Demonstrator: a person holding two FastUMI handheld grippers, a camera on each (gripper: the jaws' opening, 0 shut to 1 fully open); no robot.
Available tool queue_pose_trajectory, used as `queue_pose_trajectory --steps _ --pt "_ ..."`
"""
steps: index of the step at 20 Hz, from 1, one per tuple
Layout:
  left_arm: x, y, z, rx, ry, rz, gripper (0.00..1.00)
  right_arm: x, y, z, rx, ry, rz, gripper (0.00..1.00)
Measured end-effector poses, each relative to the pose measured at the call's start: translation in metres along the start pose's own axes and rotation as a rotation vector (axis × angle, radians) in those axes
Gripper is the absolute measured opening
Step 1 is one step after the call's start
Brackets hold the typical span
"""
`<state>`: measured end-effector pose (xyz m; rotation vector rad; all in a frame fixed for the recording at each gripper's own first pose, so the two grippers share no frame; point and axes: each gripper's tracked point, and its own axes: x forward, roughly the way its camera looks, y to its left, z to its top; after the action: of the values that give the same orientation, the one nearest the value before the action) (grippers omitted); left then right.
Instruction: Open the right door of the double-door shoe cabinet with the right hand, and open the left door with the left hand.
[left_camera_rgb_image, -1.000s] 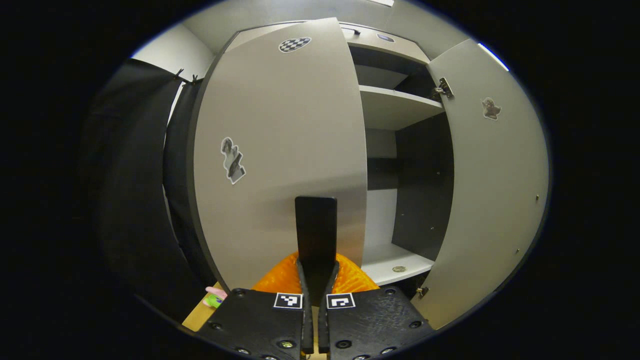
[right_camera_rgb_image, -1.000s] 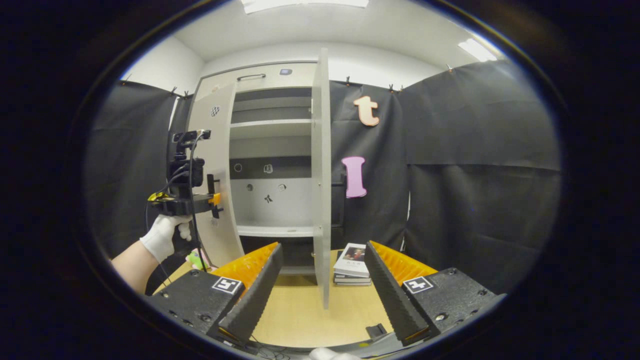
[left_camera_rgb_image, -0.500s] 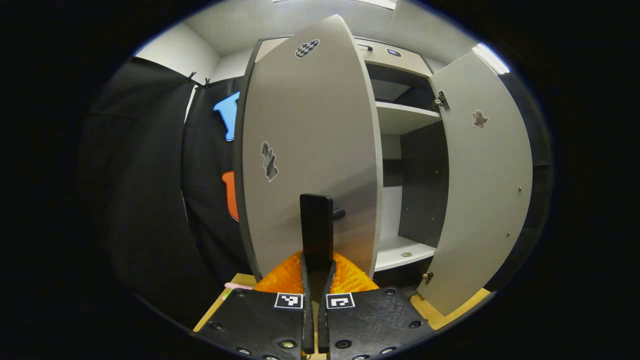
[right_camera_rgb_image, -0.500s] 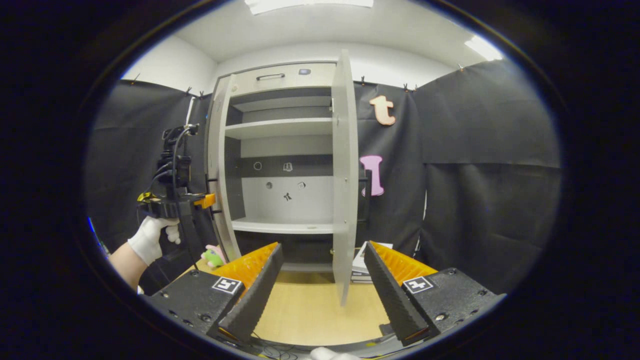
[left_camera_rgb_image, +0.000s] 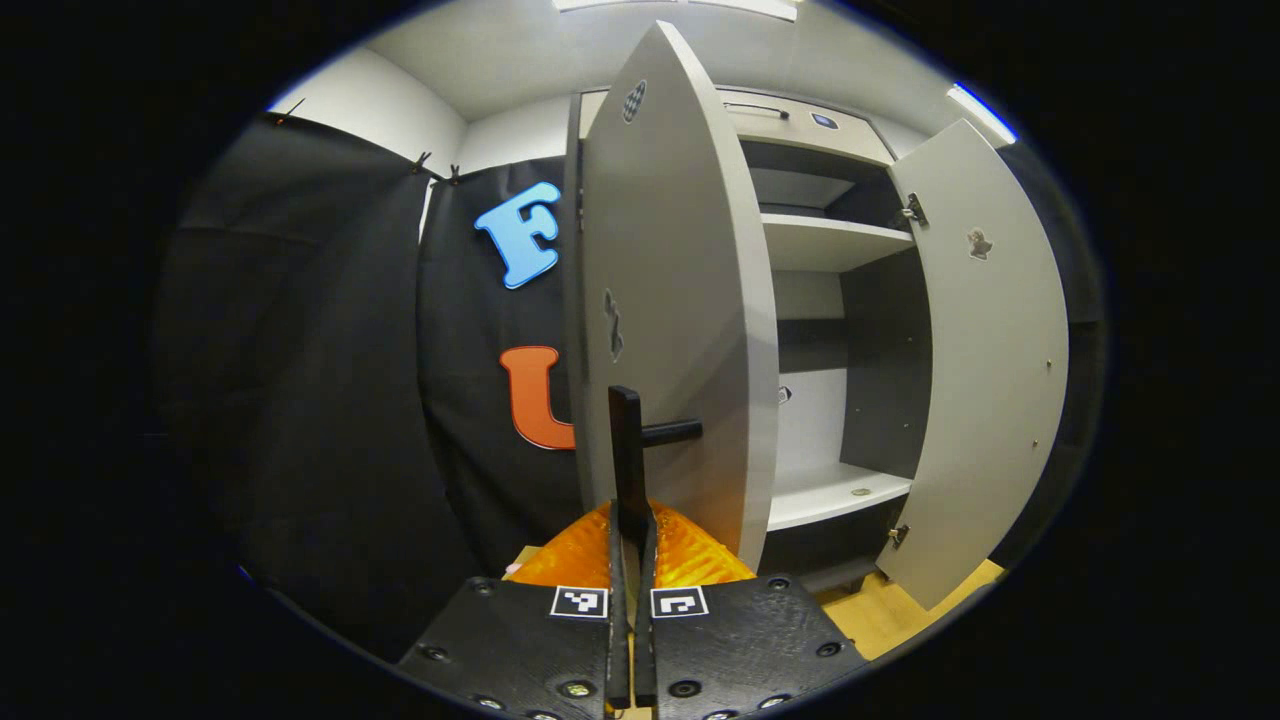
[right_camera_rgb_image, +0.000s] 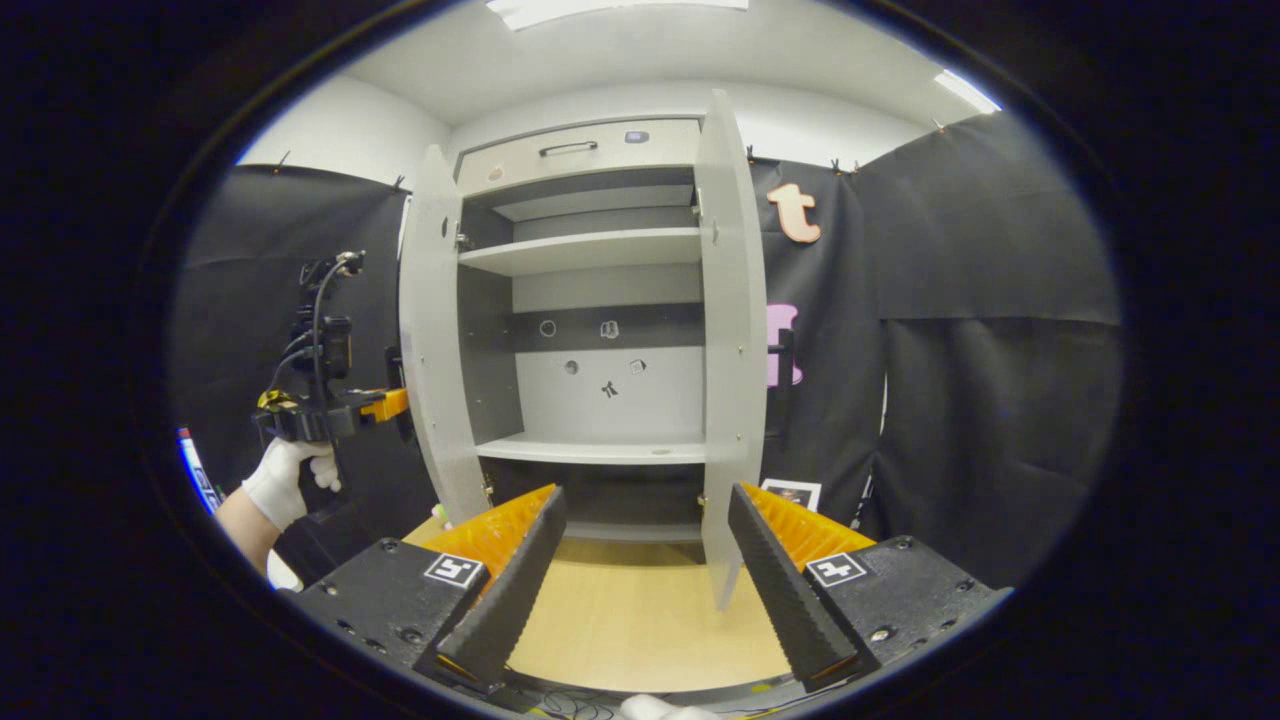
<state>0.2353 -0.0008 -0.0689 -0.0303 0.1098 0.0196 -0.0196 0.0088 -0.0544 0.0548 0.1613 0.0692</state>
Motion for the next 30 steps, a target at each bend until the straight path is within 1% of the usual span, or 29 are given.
queue_pose_trajectory --steps 1,5,8,11,13,22,25,26,28,29,30 --pt "-0.004 0.006 0.000 -0.004 -0.001 0.008 0.00 0.002 0.002 0.000 0.002 0.002 0.006 1.00" --pt "-0.005 0.032 -0.003 0.014 -0.009 0.035 0.00 0.007 0.014 -0.001 0.008 0.006 0.030 1.00" --pt "-0.003 0.042 -0.007 -0.038 -0.008 -0.007 0.00 0.013 0.021 -0.003 0.003 0.011 0.043 1.00" --pt "-0.004 0.046 -0.008 -0.041 -0.011 -0.045 0.00 0.015 0.024 -0.007 0.001 0.021 0.050 0.99" --pt "-0.003 0.048 -0.007 -0.034 -0.019 -0.050 0.00 0.015 0.024 -0.009 0.002 0.026 0.050 0.99" --pt "-0.006 0.050 -0.011 -0.045 -0.004 -0.032 0.01 0.015 0.029 -0.010 -0.006 0.024 0.061 1.00" --pt "-0.009 0.058 -0.016 -0.002 0.006 0.013 0.02 0.014 0.029 -0.008 -0.006 0.018 0.062 1.00" --pt "-0.011 0.065 -0.015 0.010 0.001 0.039 0.06 0.014 0.029 -0.008 -0.007 0.016 0.060 1.00" --pt "-0.016 0.070 -0.020 -0.018 0.007 0.066 0.22 0.014 0.030 -0.007 -0.004 0.011 0.059 1.00" --pt "-0.017 0.072 -0.024 -0.034 0.018 0.074 0.59 0.013 0.031 -0.007 -0.004 0.009 0.061 1.00" --pt "-0.020 0.077 -0.028 -0.040 0.033 0.095 0.44 0.013 0.030 -0.006 -0.006 0.005 0.059 1.00"
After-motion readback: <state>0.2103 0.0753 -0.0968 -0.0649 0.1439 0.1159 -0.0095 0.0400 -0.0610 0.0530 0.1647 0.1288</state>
